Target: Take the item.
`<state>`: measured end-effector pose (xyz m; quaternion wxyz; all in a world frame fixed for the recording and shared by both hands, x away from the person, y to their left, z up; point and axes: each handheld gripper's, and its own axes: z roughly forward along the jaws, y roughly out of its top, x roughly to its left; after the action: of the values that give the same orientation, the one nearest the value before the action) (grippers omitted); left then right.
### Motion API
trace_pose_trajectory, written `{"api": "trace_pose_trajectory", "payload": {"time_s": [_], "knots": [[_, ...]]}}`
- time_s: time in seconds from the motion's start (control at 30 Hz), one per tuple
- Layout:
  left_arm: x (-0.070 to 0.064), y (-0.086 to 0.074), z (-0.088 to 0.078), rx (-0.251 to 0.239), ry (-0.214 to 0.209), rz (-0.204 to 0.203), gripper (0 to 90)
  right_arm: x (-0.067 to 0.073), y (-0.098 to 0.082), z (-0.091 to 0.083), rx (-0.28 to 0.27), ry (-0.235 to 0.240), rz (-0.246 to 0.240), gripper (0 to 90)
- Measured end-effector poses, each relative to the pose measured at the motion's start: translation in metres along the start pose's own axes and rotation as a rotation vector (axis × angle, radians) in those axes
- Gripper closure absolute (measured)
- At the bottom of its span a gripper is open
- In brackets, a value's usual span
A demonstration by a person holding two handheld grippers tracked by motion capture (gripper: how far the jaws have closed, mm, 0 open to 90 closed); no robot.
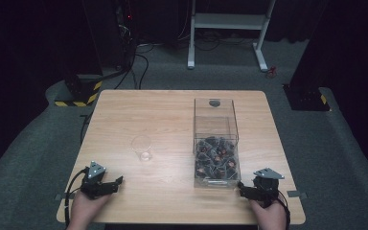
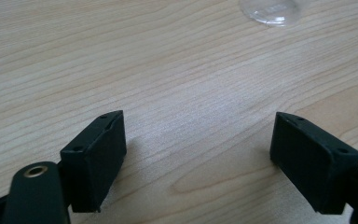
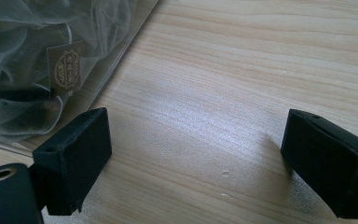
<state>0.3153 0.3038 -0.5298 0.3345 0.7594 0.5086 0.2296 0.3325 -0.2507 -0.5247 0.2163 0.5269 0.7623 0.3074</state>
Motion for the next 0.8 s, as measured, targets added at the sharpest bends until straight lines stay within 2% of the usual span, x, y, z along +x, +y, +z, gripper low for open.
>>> {"api": "trace_pose_trajectory", "payload": {"time_s": [0.27, 0.4, 0.5, 0.63, 0.8], "knots": [[0.0, -0.001, -0.001, -0.003, -0.011, -0.005, 21.2, -0.001, 0.001, 0.001, 0.0, 0.007, -0.014, 8.1], [0.001, 0.001, 0.0, 0.002, -0.019, 0.008, 22.6, -0.001, 0.0, 0.001, -0.003, 0.007, -0.014, 8.2], [0.002, 0.002, 0.0, 0.002, -0.031, -0.004, 23.2, 0.0, 0.0, 0.0, 0.0, 0.007, -0.011, 8.5], [0.001, 0.002, -0.003, -0.015, -0.032, 0.009, 23.3, 0.0, 0.0, 0.0, 0.0, 0.007, -0.009, 8.5], [-0.004, 0.002, -0.013, -0.044, -0.059, 0.012, 22.9, 0.0, 0.0, 0.0, 0.0, 0.007, -0.009, 8.5]]}}
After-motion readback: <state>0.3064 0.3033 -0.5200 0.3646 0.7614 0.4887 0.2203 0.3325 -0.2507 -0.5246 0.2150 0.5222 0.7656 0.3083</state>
